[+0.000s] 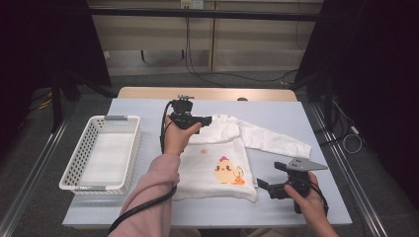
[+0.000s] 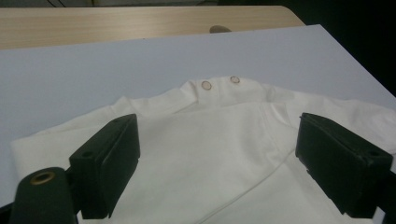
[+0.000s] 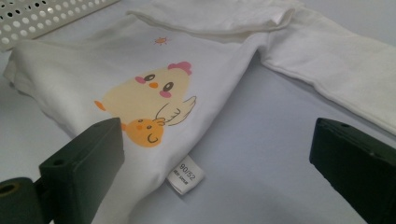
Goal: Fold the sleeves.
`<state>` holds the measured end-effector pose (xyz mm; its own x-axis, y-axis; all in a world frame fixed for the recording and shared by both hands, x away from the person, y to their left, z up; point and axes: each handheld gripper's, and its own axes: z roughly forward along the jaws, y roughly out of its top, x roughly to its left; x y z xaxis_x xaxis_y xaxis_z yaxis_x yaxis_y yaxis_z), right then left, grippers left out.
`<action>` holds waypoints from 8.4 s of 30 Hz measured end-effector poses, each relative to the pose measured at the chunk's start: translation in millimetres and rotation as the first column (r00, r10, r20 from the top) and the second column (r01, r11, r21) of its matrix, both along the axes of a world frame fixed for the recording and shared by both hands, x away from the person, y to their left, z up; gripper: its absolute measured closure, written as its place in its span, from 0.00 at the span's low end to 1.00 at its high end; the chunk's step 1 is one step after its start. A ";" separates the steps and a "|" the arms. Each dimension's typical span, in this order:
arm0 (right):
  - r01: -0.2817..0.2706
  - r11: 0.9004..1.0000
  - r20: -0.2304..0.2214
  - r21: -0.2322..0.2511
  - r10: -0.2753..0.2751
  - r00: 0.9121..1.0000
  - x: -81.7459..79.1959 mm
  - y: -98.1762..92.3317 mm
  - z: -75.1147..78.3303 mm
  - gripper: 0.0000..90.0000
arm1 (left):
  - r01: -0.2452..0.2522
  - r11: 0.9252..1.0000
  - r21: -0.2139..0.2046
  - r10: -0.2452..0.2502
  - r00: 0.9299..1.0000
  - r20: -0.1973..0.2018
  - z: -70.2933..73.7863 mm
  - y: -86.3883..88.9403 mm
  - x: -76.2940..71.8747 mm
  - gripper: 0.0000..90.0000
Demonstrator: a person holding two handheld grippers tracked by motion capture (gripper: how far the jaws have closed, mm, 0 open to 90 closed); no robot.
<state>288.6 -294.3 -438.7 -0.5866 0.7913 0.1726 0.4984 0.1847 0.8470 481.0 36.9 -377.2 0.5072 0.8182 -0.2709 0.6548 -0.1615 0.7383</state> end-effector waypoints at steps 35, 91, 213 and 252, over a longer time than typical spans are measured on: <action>0.049 0.999 -0.005 -0.008 -0.049 0.999 12.2 -7.4 2.1 0.04 | 0.078 0.997 0.019 -0.079 0.997 0.012 -28.5 57.0 -44.7 0.07; 0.144 0.989 -0.013 -0.032 -0.145 0.989 44.9 -15.6 7.8 0.04 | 0.093 0.995 0.039 -0.093 0.996 -0.012 -44.4 100.1 -75.8 0.07; 0.368 0.927 -0.071 -0.075 -0.374 0.925 111.8 -61.7 44.9 1.00 | 0.118 0.993 0.013 -0.118 0.993 0.005 -44.1 104.2 -79.4 0.06; 0.308 0.948 -0.005 -0.078 -0.309 0.951 129.7 -9.8 97.6 1.00 | 0.136 0.990 0.028 -0.136 0.991 0.015 -39.4 107.9 -80.3 0.06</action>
